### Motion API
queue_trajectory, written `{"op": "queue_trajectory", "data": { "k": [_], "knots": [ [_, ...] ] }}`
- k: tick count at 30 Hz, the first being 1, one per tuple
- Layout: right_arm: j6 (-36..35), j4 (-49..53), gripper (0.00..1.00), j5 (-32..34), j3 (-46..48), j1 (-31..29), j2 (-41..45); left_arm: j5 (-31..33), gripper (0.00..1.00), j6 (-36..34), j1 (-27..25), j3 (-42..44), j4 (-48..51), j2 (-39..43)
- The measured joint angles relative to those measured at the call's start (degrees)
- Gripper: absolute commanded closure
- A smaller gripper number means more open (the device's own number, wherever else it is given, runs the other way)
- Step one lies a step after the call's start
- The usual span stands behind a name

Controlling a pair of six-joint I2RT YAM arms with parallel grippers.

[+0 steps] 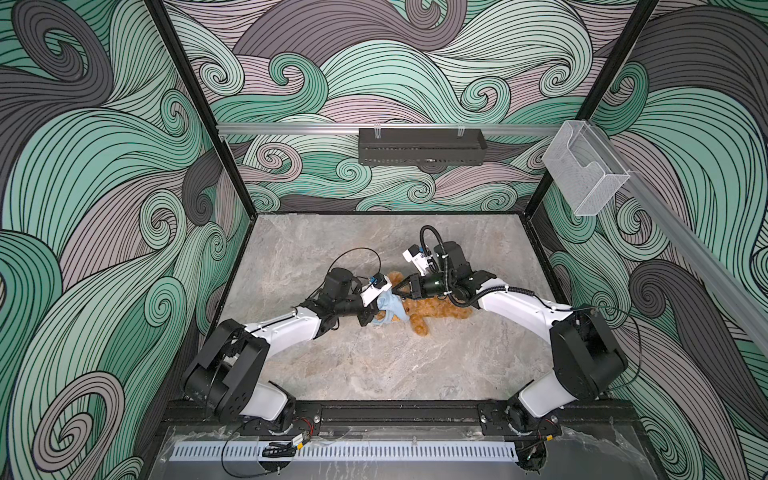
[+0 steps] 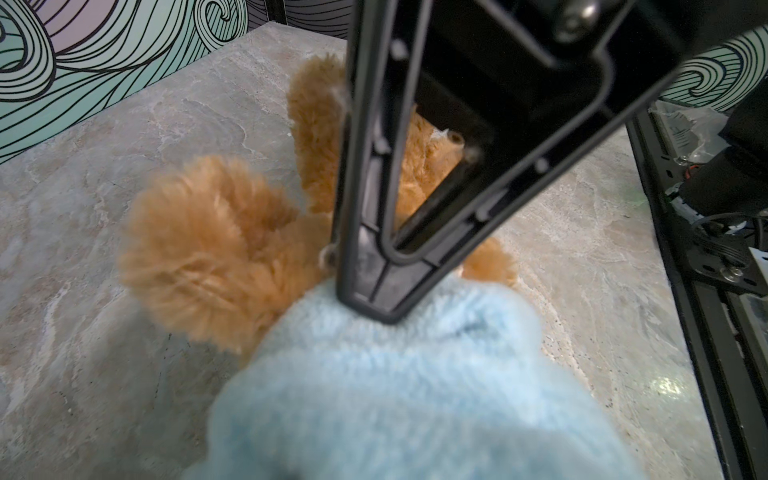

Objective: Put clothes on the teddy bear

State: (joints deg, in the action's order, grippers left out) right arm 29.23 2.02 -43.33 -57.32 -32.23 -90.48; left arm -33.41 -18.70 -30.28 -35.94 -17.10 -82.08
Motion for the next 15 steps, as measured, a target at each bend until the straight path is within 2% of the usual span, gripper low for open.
{"op": "queue_trajectory", "data": {
  "k": [15],
  "knots": [
    [8.7, -7.2, 1.00, 6.3, 1.0, 1.6, 2.3, 3.7, 1.00, -5.7, -2.8, 0.0, 0.2, 2.2]
  ]
}}
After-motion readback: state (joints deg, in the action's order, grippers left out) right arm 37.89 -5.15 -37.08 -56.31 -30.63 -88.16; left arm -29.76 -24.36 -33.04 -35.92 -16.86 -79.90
